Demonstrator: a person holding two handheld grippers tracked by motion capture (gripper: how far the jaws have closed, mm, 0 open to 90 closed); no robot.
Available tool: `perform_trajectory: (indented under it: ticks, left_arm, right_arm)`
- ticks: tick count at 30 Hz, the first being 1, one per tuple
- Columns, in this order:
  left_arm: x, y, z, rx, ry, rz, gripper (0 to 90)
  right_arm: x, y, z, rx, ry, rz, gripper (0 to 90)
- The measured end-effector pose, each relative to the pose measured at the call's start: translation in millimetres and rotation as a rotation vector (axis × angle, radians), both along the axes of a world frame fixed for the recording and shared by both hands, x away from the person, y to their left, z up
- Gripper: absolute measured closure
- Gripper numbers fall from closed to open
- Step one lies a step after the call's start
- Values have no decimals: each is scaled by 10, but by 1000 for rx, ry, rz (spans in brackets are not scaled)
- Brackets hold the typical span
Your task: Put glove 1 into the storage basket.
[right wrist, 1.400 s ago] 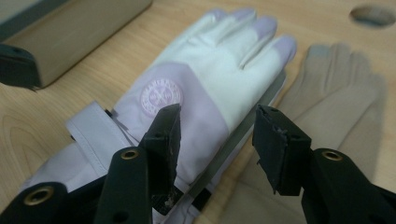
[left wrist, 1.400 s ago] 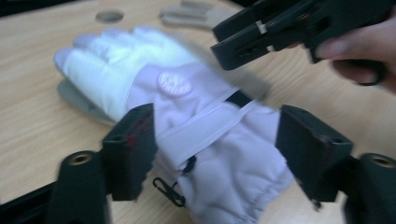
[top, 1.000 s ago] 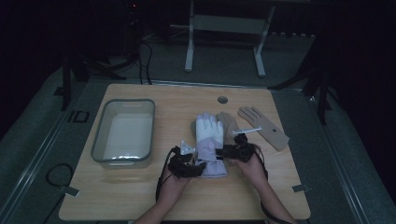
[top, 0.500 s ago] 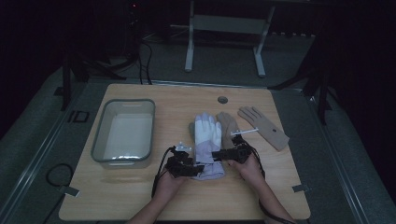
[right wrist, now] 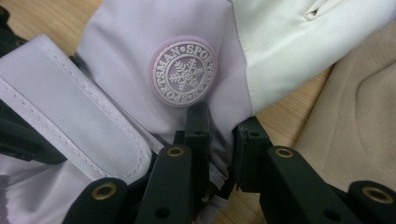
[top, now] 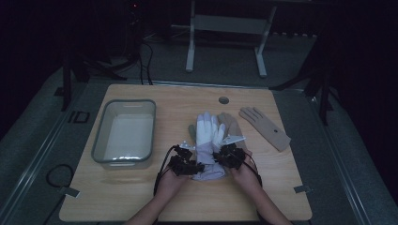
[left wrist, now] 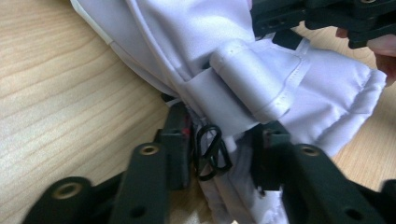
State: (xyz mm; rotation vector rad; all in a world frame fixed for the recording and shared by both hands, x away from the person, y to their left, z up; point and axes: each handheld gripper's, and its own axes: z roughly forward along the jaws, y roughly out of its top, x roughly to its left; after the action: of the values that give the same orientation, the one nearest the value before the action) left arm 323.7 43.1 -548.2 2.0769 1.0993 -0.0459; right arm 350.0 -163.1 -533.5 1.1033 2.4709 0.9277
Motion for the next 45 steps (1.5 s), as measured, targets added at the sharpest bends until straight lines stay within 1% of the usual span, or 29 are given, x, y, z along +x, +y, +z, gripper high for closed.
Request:
perform_trajectory:
  ticks: [3,5,7,8,11,14,16,17,21,24,27,33,34,36,37,38,41,45]
  left_arm:
    - [3,-11,19,6,-3,-4,710]
    - [11,-15,34,13,-2,-15,724]
    - [15,-10,46,10,4,-16,734]
    - [20,-8,61,14,7,-25,737]
    - [33,-8,107,15,15,-27,744]
    - [44,0,150,26,8,-34,744]
    - [55,16,224,32,-8,-36,743]
    - [60,28,255,28,-13,-37,743]
    - [97,101,396,28,-23,-43,743]
    - [123,168,505,32,-33,-44,744]
    - [148,252,603,37,-43,-45,744]
    - [188,419,765,51,-52,-49,745]
    - [194,446,790,48,-55,-45,745]
    - [212,514,849,56,-63,-50,745]
    - [222,550,881,61,-64,-59,745]
    - [225,583,912,59,-66,-52,745]
    - [238,689,997,73,-78,-55,745]
    - [250,823,1068,79,-83,-48,745]
  right_arm:
    - [-1,-25,-11,21,2,-9,788]
    - [-14,-25,-8,21,-4,-14,790]
    - [-26,-28,5,20,-9,-19,793]
    - [-33,-28,16,23,-9,-22,794]
    - [-47,-34,63,38,-15,-29,794]
    - [-45,-36,94,46,-13,-34,795]
    - [-41,-29,159,59,-23,-41,797]
    - [-40,-25,187,62,-27,-41,796]
    - [-26,6,320,87,-47,-45,796]
    - [-3,69,430,93,-64,-42,796]
    - [15,137,517,106,-70,-44,796]
    - [63,278,645,126,-83,-27,796]
    - [72,306,669,127,-88,-24,796]
    - [90,368,723,129,-94,-19,796]
    - [104,398,750,130,-96,-15,796]
    - [115,434,777,130,-95,-10,796]
    - [144,539,851,131,-104,5,796]
    - [181,680,927,138,-108,18,796]
